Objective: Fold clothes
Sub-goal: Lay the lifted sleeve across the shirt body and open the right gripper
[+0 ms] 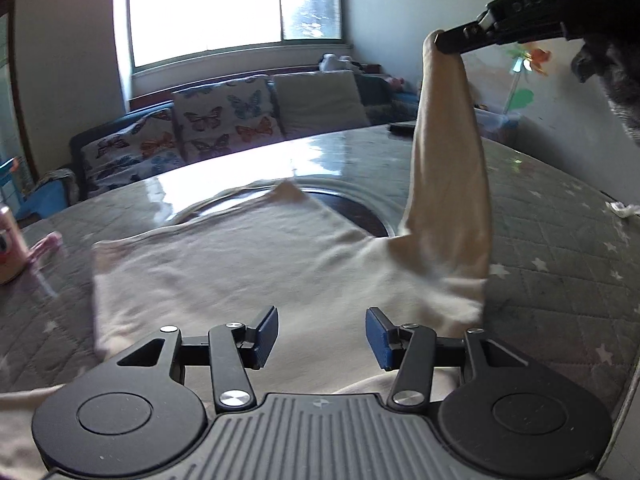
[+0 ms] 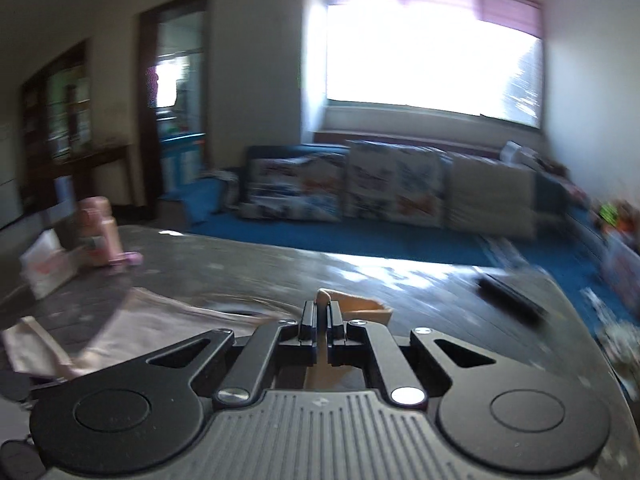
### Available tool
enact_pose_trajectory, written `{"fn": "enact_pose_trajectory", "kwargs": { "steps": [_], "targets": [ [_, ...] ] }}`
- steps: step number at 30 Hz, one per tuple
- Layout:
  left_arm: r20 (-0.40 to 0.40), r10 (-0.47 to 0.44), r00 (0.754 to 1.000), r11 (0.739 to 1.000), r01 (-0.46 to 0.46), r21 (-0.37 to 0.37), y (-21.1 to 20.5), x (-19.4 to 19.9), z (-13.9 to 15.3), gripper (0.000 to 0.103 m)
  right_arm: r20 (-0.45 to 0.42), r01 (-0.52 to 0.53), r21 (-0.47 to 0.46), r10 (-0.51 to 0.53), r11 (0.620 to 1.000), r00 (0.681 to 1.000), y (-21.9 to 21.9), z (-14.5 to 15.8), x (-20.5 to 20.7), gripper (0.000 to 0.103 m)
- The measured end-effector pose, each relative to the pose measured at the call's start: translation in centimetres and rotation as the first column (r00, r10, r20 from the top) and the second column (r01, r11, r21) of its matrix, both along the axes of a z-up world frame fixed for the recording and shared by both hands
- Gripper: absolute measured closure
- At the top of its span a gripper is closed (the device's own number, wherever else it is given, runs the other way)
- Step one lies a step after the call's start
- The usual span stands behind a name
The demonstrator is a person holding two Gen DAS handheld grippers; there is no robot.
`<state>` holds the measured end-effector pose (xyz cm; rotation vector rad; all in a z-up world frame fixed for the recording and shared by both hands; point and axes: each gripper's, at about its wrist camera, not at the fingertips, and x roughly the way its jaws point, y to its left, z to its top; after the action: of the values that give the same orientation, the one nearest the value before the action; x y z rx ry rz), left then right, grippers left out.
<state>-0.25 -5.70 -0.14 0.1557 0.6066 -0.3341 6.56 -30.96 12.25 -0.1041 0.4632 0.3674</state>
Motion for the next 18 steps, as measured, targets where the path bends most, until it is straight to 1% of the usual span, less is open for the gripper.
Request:
{"fn": "enact_pose_trajectory", "kwargs": {
  "steps": [2, 5, 9, 11, 12, 14, 16, 18],
  "targets": [
    [0.0, 0.043, 0.999, 0.999, -0.043, -0.01, 1.8, -0.4, -0.1, 0.051, -0.012, -0.066, -0.008, 0.066, 0.998, 0.998, 2.5, -0.3, -0.3, 0.099],
    [-0.005, 0.105, 0.994, 0.994, -0.105, -0.027, 4.3, -1.0, -0.2, 0.05, -0.031, -0.165, -0.018, 0.164, 0.986, 0.986, 6.4, -0.8, -0.6, 0.099],
    [-0.018, 0.165, 0.986, 0.985, -0.166, -0.041, 6.6, -1.8, -0.7, 0.05, -0.064, -0.292, -0.025, 0.29, 0.956, 0.955, 11.3, -1.7, -1.2, 0.099],
    [-0.025, 0.185, 0.982, 0.981, -0.186, -0.046, 7.2, -2.1, -0.9, 0.05, -0.093, -0.338, -0.018, 0.335, 0.941, 0.938, 12.6, -2.5, -1.6, 0.098],
    [-0.029, 0.194, 0.981, 0.98, -0.195, -0.048, 7.5, -2.2, -1.0, 0.05, -0.112, -0.368, -0.012, 0.365, 0.93, 0.924, 13.2, -3.1, -2.0, 0.095],
    [-0.036, 0.207, 0.978, 0.977, -0.208, -0.053, 7.8, -2.3, -1.2, 0.05, -0.134, -0.407, -0.014, 0.402, 0.913, 0.906, 13.9, -3.8, -2.6, 0.092],
    [-0.039, 0.211, 0.977, 0.975, -0.213, -0.057, 7.9, -2.5, -1.1, 0.05, -0.144, -0.422, -0.017, 0.415, 0.907, 0.898, 13.8, -3.9, -3.3, 0.085],
    [-0.037, 0.213, 0.976, 0.975, -0.215, -0.058, 7.8, -2.6, -0.9, 0.05, -0.156, -0.42, -0.032, 0.411, 0.907, 0.898, 13.1, -4.1, -3.5, 0.069]
  ]
}}
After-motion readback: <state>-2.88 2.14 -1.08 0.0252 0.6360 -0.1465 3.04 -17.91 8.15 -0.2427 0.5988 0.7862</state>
